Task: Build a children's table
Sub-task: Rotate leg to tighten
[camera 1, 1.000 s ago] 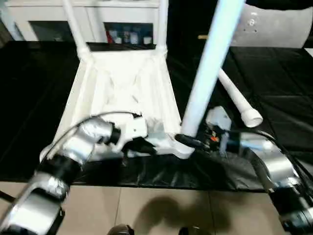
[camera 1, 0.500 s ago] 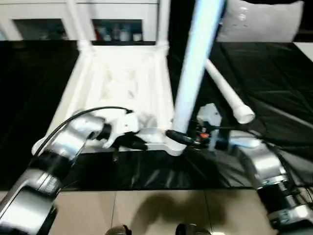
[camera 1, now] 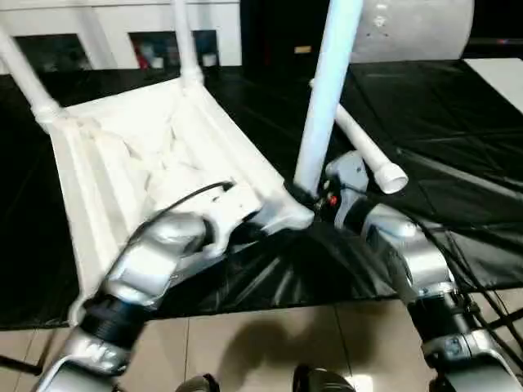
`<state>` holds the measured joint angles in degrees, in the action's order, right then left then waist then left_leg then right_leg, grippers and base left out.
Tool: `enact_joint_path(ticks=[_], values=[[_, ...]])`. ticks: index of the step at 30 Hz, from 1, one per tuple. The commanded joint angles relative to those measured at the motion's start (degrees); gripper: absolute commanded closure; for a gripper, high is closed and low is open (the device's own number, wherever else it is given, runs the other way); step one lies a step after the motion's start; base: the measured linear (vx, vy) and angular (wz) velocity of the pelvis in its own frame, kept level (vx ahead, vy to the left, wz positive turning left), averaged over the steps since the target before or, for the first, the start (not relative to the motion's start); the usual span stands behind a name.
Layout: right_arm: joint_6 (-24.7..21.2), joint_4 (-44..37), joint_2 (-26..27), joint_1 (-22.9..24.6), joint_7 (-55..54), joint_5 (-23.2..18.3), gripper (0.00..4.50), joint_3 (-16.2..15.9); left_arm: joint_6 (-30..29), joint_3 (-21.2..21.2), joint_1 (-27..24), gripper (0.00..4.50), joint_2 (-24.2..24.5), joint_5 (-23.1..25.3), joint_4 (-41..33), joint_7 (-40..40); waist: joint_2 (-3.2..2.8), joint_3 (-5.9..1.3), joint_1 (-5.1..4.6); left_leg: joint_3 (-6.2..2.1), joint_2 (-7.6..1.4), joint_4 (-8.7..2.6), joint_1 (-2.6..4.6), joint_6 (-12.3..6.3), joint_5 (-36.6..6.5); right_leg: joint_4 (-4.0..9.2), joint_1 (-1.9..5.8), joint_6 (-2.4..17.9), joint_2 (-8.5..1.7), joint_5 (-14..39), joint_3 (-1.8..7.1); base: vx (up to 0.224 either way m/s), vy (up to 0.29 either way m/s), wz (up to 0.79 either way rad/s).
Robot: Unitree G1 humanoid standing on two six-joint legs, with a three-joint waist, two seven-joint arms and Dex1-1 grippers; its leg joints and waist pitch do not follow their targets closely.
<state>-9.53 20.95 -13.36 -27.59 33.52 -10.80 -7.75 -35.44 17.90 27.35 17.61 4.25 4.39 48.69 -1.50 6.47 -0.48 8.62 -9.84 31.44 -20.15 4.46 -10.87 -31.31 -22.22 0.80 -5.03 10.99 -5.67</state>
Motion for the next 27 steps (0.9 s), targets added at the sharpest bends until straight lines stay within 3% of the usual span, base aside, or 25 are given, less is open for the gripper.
enact_joint_path(ticks=[1, 5, 9, 14, 15, 18, 26, 27], values=[[-7.6, 8.4, 0.7, 3.0, 0.0, 3.2, 2.61, -3.0, 1.7, 2.2, 1.8, 4.50, -0.1, -0.3, -3.1, 0.5, -0.18, -2.30, 0.46, -1.37, -3.10, -4.68, -0.29, -2.02, -24.1, 4.79, 1.40, 7.8, -4.13, 30.1, 3.07, 0.000, 0.000, 0.00], [-8.0, 9.5, 1.1, 2.7, 0.8, 2.2, 2.61, -2.4, 2.4, 1.8, 1.3, 4.50, 2.5, -0.1, -3.7, 2.4, -0.07, -2.34, 0.54, -1.26, -3.02, -4.60, -0.17, -2.15, -23.8, 4.78, 1.38, 8.0, -4.27, 30.8, 3.12, 0.000, 0.000, 0.00], [-7.3, 11.4, 0.9, 1.8, 0.9, 2.5, 2.61, -2.4, 2.4, 1.8, 0.6, 4.50, 3.6, -0.8, -4.8, 3.8, -0.19, -2.57, 0.46, -1.12, -3.15, -4.52, -0.36, -2.21, -21.4, 4.28, 1.67, 9.3, -4.16, 27.0, 3.24, 0.000, 0.000, 0.00], [-6.2, 13.2, 1.5, 0.5, 0.8, 2.7, 2.61, -1.4, 5.0, 2.0, 0.6, 4.50, 4.4, -1.6, -3.4, 4.0, -0.05, -2.68, 0.29, -0.92, -2.98, -4.24, -0.30, -2.56, -20.5, 4.19, 1.67, 9.8, -4.06, 26.7, 3.26, 0.000, 0.000, 0.00], [-5.8, 13.6, 1.6, 0.2, 0.8, 2.8, 2.26, -1.2, 5.8, 2.1, 0.8, 4.50, 4.4, -1.7, -2.9, 4.0, -0.06, -2.73, 0.34, -0.84, -2.94, -4.13, -0.26, -2.63, -20.1, 4.13, 1.66, 9.8, -4.06, 26.8, 3.31, 0.000, 0.000, 0.00], [-5.1, 14.2, 1.7, -0.3, 1.2, 2.5, 1.88, -0.6, 7.1, 2.0, 1.3, 4.50, 4.6, -1.4, -1.6, 4.0, 0.00, -2.87, 0.45, -0.74, -2.95, -3.98, -0.30, -2.87, -19.0, 3.93, 1.74, 10.2, -3.99, 26.0, 3.37, 0.000, 0.000, 0.00], [-1.9, 11.3, 0.4, 1.8, 4.2, 0.6, 1.32, 1.0, 14.8, 0.6, 1.7, 4.50, 3.8, -3.2, 3.3, 4.4, -0.34, -3.96, 2.06, 0.09, -3.12, -3.31, 0.07, -4.42, -11.9, 2.83, 2.07, 13.7, -3.64, 13.5, 3.62, 0.000, 0.000, 0.00], [-1.3, 10.4, -0.1, 2.4, 5.1, 0.2, 1.15, 1.3, 15.2, 0.6, 1.7, 4.50, 4.0, -3.3, 3.8, 4.9, -0.37, -4.51, 2.43, -0.02, -3.16, -2.94, -0.49, -5.17, -7.4, 1.79, 2.73, 14.8, -3.69, 7.4, 3.59, 0.061, -0.005, 0.02]])
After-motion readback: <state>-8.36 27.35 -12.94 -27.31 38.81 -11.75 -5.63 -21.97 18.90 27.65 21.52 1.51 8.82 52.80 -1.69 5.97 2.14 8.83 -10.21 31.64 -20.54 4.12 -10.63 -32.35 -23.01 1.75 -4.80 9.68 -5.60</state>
